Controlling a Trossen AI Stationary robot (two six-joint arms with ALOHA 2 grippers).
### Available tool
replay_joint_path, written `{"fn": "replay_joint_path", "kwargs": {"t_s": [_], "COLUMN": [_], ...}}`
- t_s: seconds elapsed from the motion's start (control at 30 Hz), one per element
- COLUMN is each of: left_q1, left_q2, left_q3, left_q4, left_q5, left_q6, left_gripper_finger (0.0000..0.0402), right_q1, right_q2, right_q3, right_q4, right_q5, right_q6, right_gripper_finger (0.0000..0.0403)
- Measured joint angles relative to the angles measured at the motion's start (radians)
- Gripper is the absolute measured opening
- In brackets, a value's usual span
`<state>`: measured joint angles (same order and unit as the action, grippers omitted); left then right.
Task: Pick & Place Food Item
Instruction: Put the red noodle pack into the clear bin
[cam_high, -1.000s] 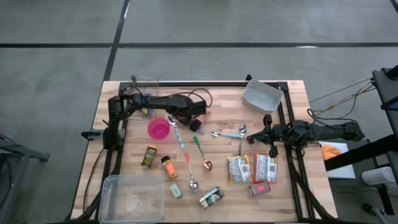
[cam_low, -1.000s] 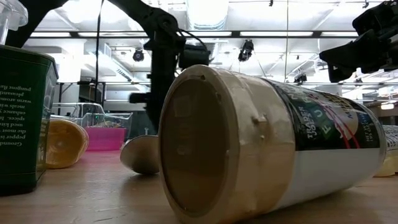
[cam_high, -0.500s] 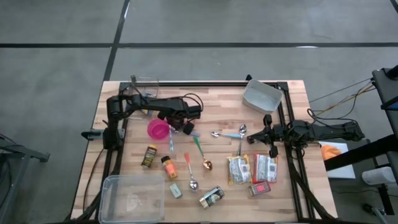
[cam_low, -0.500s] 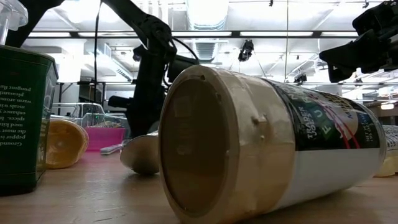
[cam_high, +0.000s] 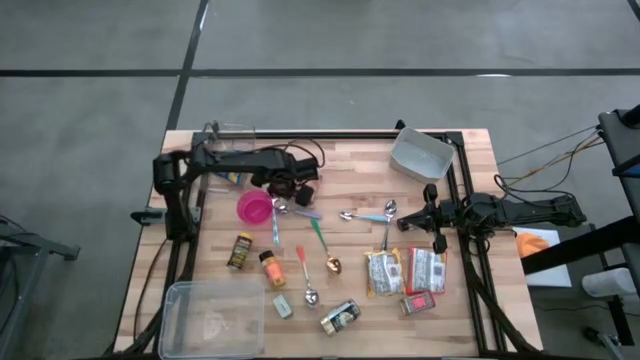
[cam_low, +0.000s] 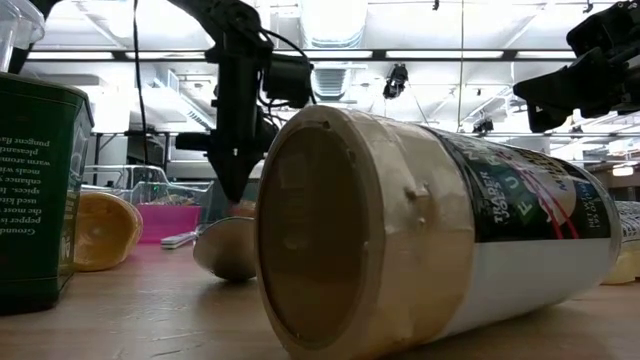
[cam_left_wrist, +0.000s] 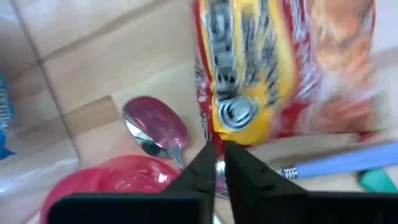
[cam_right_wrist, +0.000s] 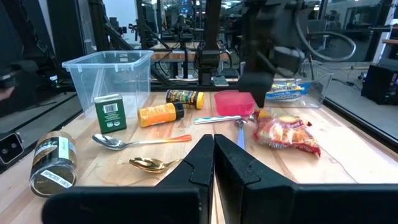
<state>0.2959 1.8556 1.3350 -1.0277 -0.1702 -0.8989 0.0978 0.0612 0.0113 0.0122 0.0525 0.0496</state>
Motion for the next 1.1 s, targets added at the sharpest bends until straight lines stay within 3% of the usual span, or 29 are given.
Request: {"fn": "replay_joint_path", "kwargs": {"t_s": [0.27, 0.5, 0.9, 1.1], "left_q1": [0.019, 0.019, 0.019, 0.019], "left_q2": [-0.011, -0.039, -0.048, -0.039], "left_q3": [0.0, 0.008, 0.001, 0.0], "left_q4": [0.012, 0.155, 0.269, 0.269], "left_q5": [0.006, 0.063, 0.068, -0.006], "left_q6": [0.008, 0.001, 0.006, 0.009], "left_gripper_finger": [0.0191, 0.0279, 0.0391, 0.0388], "right_q1": [0.0, 0.0, 0.0, 0.0], "right_q2": [0.0, 0.0, 0.0, 0.0], "right_q3": [0.0, 0.0, 0.0, 0.0], "right_q4": [0.0, 0.0, 0.0, 0.0], "right_q5": [0.0, 0.0, 0.0, 0.0], "right_q6": [0.0, 0.0, 0.0, 0.0], "right_gripper_finger": [0.001, 0.001, 0.001, 0.001]}}
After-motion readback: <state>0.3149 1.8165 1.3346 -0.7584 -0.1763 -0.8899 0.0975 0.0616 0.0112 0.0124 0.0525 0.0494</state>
